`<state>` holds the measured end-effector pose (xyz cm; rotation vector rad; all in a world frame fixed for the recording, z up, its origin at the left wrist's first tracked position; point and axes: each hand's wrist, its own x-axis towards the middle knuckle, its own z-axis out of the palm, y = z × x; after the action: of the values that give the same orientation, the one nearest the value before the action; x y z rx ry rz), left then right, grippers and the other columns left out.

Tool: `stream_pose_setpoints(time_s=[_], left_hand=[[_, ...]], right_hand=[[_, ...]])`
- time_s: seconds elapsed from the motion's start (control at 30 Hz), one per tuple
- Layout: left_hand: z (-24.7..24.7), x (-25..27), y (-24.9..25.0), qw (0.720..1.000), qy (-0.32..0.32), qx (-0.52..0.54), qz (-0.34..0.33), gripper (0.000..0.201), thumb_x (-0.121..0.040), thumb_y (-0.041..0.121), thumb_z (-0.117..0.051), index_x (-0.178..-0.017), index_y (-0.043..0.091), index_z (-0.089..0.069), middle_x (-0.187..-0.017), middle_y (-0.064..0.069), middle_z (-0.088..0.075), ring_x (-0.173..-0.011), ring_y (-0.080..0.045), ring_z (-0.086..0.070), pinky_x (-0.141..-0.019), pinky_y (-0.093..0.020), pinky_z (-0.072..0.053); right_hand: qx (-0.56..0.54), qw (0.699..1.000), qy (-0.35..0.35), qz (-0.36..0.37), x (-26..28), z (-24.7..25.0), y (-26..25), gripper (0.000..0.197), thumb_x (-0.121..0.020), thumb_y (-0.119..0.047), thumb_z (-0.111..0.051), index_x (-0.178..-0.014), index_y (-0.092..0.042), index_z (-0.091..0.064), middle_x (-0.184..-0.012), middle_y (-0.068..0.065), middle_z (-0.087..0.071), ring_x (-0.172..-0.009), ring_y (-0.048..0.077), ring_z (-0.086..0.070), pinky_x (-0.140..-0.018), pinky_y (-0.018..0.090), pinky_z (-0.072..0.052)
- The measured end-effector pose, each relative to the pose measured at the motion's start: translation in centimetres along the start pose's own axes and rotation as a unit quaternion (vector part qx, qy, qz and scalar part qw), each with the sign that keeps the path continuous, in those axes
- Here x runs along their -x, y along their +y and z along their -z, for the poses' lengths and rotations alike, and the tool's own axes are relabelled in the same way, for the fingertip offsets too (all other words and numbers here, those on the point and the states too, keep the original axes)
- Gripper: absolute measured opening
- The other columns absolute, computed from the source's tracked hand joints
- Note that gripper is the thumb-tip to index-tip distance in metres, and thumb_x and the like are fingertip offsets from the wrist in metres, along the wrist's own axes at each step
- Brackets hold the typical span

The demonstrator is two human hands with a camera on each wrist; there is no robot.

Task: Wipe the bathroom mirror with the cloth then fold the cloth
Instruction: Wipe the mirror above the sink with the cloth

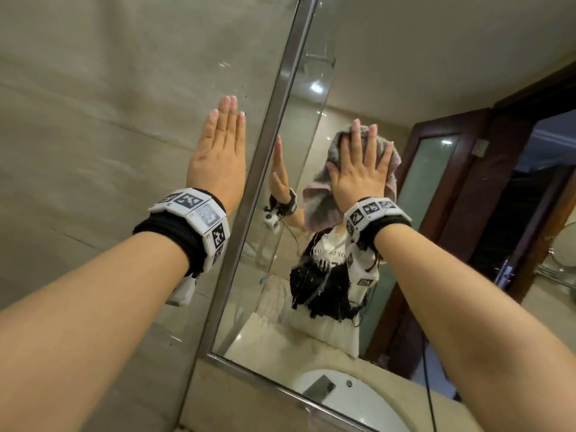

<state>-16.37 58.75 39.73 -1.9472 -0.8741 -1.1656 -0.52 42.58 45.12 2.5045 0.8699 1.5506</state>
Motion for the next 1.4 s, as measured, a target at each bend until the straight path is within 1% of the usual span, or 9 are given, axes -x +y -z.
stream_pose_setpoints(time_s=[0.17,0.3,0.43,0.57,0.7,0.83,1.1,1.2,1.4], left_hand=[[0.4,-0.1,-0.3,0.999,-0.009,0.032,-0.005,0.065,-0.100,0.023,-0.027,-0.144,-0.007,0.011,-0.154,-0.026,0.006,-0.145,-0.035,0.004,-0.115,-0.042,0.007],[0.7,0.1,-0.3,0.999,-0.028,0.030,-0.013,0.064,-0.099,0.023,-0.026,-0.144,-0.007,0.009,-0.154,-0.026,0.005,-0.145,-0.036,0.003,-0.115,-0.043,0.007],[1.3,0.0,-0.4,0.998,-0.040,0.041,-0.020,0.063,-0.097,0.019,-0.025,-0.145,-0.007,0.008,-0.154,-0.027,0.006,-0.144,-0.037,0.004,-0.113,-0.043,0.010],[1.7,0.1,-0.6,0.996,-0.046,0.076,-0.019,0.062,-0.095,0.011,-0.025,-0.145,-0.006,0.008,-0.154,-0.027,0.008,-0.144,-0.038,0.007,-0.115,-0.044,0.009],[1.9,0.2,-0.5,0.994,-0.057,0.088,-0.026,0.064,-0.093,0.009,-0.024,-0.145,-0.006,0.009,-0.153,-0.027,0.011,-0.144,-0.037,0.009,-0.115,-0.043,0.009],[0.8,2.3,0.6,0.989,-0.098,0.098,-0.052,0.067,-0.092,0.010,-0.025,-0.144,-0.007,0.015,-0.152,-0.027,0.018,-0.143,-0.036,0.013,-0.116,-0.042,0.007],[-1.8,7.2,2.7,0.971,-0.178,0.139,-0.081,0.065,-0.089,0.003,-0.019,-0.144,-0.007,0.015,-0.151,-0.025,0.022,-0.143,-0.034,0.018,-0.097,-0.039,0.035],[-2.1,7.4,2.8,0.971,-0.172,0.145,-0.078,0.066,-0.092,0.006,-0.024,-0.143,-0.007,0.016,-0.152,-0.025,0.021,-0.143,-0.033,0.017,-0.109,-0.037,0.025],[-2.3,7.5,3.0,0.974,-0.154,0.146,-0.082,0.064,-0.094,0.009,-0.025,-0.144,-0.007,0.012,-0.153,-0.025,0.016,-0.144,-0.034,0.012,-0.115,-0.039,0.009]], right_hand=[[-0.001,0.992,-0.058,0.110,6.2,-3.7,-2.6,0.067,-0.098,-0.047,-0.027,-0.149,-0.018,0.005,-0.159,0.004,0.008,-0.145,0.033,0.012,-0.110,0.054,0.020],[0.065,0.966,-0.142,0.208,10.1,-5.5,-4.1,0.063,-0.089,-0.046,-0.031,-0.143,-0.016,-0.037,-0.154,0.003,-0.028,-0.141,0.033,-0.010,-0.113,0.052,0.017],[0.079,0.950,-0.086,0.290,6.6,-3.3,-1.4,0.056,-0.095,-0.045,-0.030,-0.145,-0.020,-0.030,-0.158,-0.002,-0.004,-0.145,0.031,-0.001,-0.113,0.049,0.010],[0.063,0.984,-0.063,0.154,1.7,0.5,2.9,0.065,-0.098,-0.046,-0.029,-0.151,-0.023,0.001,-0.159,-0.002,0.012,-0.145,0.028,0.012,-0.111,0.049,0.015],[0.019,0.998,-0.050,0.032,1.9,0.6,5.0,0.066,-0.097,-0.048,-0.024,-0.150,-0.021,0.005,-0.158,-0.002,0.015,-0.145,0.028,0.015,-0.114,0.049,0.013],[0.000,0.999,-0.044,-0.007,4.5,-1.1,3.6,0.068,-0.097,-0.048,-0.026,-0.150,-0.019,0.004,-0.158,0.000,0.014,-0.145,0.030,0.015,-0.111,0.049,0.017],[0.007,0.997,-0.067,0.034,10.1,-4.5,1.7,0.068,-0.095,-0.049,-0.026,-0.150,-0.017,-0.002,-0.159,0.002,0.005,-0.144,0.031,0.012,-0.112,0.050,0.018],[0.027,0.993,-0.083,0.085,12.8,-6.3,0.7,0.068,-0.089,-0.049,-0.029,-0.147,-0.014,-0.026,-0.157,0.004,-0.019,-0.144,0.035,0.000,-0.113,0.051,0.013],[0.048,0.963,-0.153,0.216,18.3,-9.4,-2.1,0.064,-0.087,-0.047,-0.030,-0.141,-0.015,-0.038,-0.153,0.003,-0.020,-0.144,0.034,0.009,-0.114,0.052,0.008]])
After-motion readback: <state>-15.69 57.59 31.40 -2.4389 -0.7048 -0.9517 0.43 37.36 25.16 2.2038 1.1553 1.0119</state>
